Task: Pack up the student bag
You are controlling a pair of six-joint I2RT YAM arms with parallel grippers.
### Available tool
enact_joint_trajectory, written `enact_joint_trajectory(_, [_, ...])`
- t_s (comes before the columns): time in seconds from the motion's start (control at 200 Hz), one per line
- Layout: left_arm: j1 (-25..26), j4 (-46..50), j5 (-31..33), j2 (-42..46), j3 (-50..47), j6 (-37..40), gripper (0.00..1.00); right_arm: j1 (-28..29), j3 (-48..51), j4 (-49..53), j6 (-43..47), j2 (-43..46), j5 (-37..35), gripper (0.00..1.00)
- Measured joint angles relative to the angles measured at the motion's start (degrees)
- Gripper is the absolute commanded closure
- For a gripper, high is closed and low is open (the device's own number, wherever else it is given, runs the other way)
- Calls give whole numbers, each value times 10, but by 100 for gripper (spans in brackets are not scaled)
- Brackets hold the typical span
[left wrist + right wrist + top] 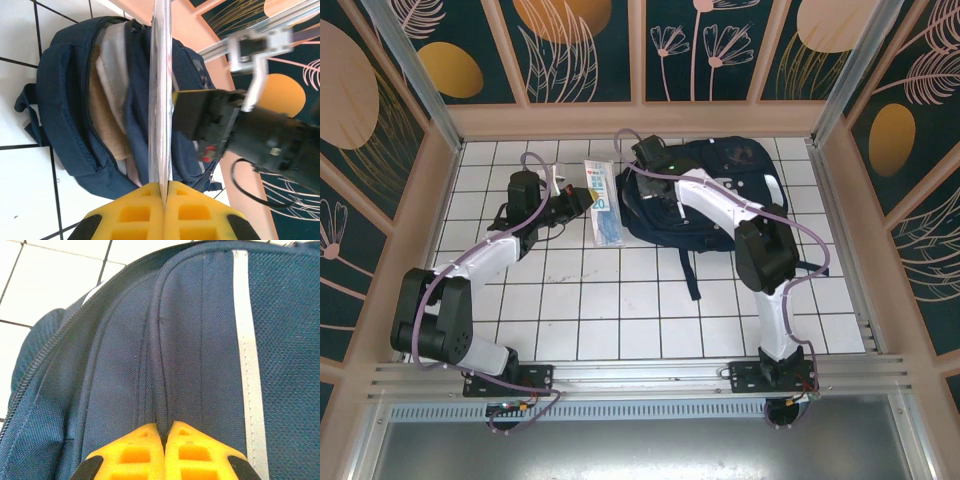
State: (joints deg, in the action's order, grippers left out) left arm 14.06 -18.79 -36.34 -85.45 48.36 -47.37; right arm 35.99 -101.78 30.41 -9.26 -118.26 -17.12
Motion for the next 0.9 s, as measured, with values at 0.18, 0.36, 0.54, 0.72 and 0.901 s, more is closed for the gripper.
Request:
enact_joint_trajectory(0.18, [36,-27,10,-59,28,-30,100,-24,0,6,3,66,-11,100])
enact_joint_trajectory(0.36, [73,-76,30,-127,68,-76,100,-61,6,10,3,129,-6,100])
enact_joint_trajectory(0.54, [114,-111,54,-221,148,-115,100,-79,14,12,3,167,3,100])
enact_joint_trajectory(0.72, [144,-118,74,-313,232,-142,99,-79,22,12,-1,167,16,100])
enact_joint_trajectory(0.901, [166,-99,85,-375,307,-144,96,-79,27,11,-3,167,23,100])
